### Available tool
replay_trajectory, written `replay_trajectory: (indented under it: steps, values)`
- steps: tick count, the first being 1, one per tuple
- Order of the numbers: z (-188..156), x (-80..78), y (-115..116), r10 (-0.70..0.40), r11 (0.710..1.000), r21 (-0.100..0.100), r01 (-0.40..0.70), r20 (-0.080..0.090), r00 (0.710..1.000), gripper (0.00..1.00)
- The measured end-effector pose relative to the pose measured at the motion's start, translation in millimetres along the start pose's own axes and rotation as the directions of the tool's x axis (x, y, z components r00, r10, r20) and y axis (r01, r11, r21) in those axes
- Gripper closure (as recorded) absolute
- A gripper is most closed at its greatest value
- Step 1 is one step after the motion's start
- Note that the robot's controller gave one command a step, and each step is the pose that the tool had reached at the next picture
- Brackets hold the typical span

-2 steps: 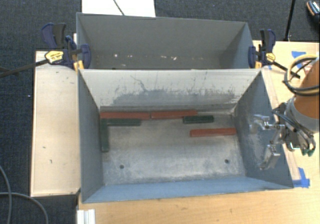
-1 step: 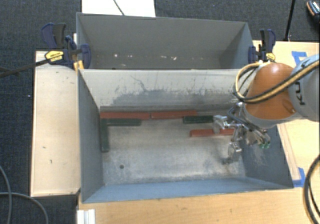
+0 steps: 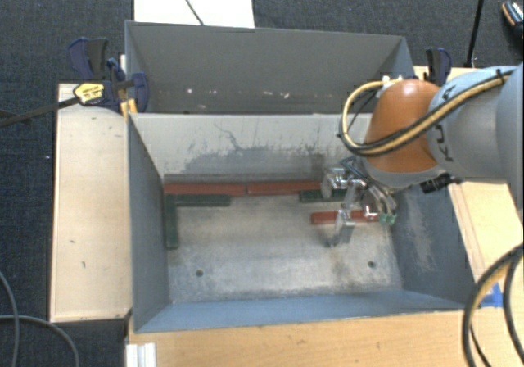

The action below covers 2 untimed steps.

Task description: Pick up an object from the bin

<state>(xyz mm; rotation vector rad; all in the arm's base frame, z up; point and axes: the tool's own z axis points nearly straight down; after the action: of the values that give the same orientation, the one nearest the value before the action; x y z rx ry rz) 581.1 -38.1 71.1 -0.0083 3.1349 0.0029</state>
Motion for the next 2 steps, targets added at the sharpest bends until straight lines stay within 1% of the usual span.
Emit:
replay_trajectory:
  steps: [1,2]
  values:
    - [-2.2,-0.8,-1.4,-0.005,1.000,0.002,0.005,0.001,1.000,1.00]
    - [-3.0,24.2,-52.7,0.107,0.994,-0.005,-0.107,0.003,0.994,1.00]
